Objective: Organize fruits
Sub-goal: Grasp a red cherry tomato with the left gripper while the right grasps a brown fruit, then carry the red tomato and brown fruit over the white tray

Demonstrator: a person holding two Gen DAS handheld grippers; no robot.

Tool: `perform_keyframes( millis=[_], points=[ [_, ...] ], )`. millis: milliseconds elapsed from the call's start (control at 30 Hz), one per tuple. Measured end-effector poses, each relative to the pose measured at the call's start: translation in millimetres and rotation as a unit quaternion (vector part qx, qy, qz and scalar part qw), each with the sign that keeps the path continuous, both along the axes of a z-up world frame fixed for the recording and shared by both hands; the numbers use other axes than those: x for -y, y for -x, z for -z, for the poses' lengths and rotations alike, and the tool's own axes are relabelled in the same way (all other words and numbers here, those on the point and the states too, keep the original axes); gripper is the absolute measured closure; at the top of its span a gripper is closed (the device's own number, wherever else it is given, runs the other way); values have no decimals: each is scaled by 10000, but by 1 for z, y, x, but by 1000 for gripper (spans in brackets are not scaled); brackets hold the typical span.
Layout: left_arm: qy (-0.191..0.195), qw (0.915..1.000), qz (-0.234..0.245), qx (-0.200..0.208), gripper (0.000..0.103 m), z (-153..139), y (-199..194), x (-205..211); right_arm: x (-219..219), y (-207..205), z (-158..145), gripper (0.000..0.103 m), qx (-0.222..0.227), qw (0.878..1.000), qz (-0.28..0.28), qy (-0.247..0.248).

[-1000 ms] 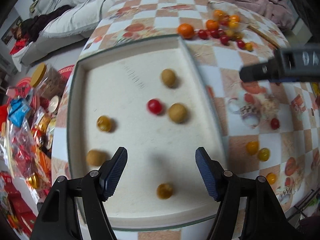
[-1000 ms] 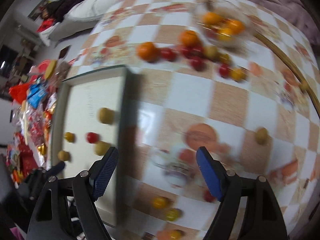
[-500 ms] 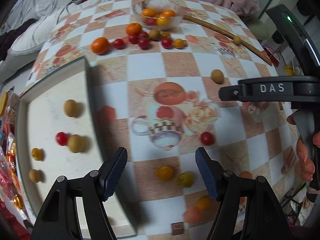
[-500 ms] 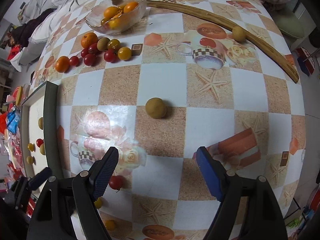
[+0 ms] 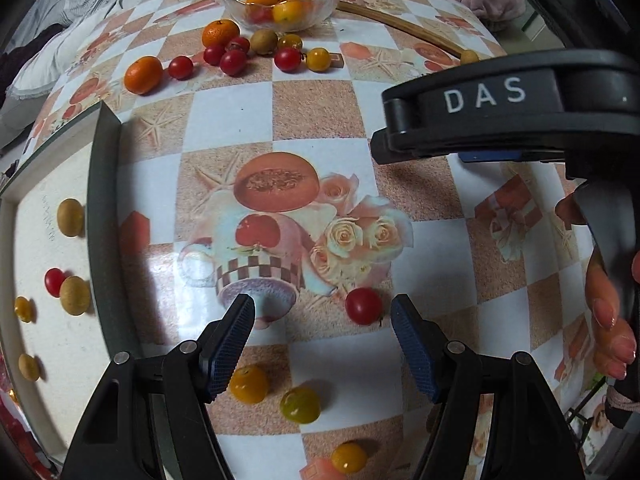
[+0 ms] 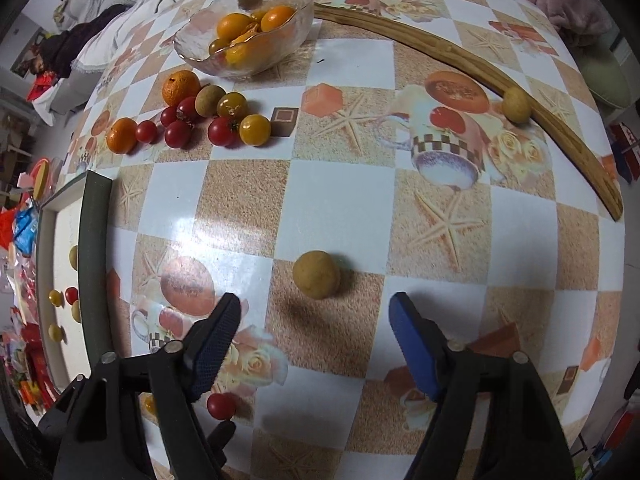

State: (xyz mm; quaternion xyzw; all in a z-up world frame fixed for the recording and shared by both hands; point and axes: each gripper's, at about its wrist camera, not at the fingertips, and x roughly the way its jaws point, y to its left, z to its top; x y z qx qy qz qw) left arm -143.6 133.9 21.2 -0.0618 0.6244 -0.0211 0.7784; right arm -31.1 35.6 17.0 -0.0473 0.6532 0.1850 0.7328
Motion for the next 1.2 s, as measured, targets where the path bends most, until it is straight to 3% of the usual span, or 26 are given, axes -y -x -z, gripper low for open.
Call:
perform_keyframes(
  millis=[300,367,433,467,533,567,833,1200],
  points=[
    [-305,9995,79,-88,31,9,-7,14,-12,-1,8,37,31,9998,-153,149],
    [-346,9993,81,-97,34,10,-7,17,-14,0,8,48,101,9994,-184,259],
    [-482,9987,67,-123,43,9,-7,17,-14,0,7,74,126,9994,-194,267],
    [-481,9987,80,-127,47,8,-7,18,-13,-1,7,78,100,9995,-186,228],
    [-437,9988,200,-89,79,5,-8,21,-9,-1,6,78,79,9998,-111,175],
    [-381,9989,257,-106,83,4,-7,18,-5,-1,5,78,86,9998,-61,140],
    [392,9990,138,-153,83,-12,-6,-6,24,17,-13,78,57,9999,98,-112],
    [380,9993,42,-3,83,-34,6,-33,27,46,-33,78,-24,9994,86,-335]
  ],
)
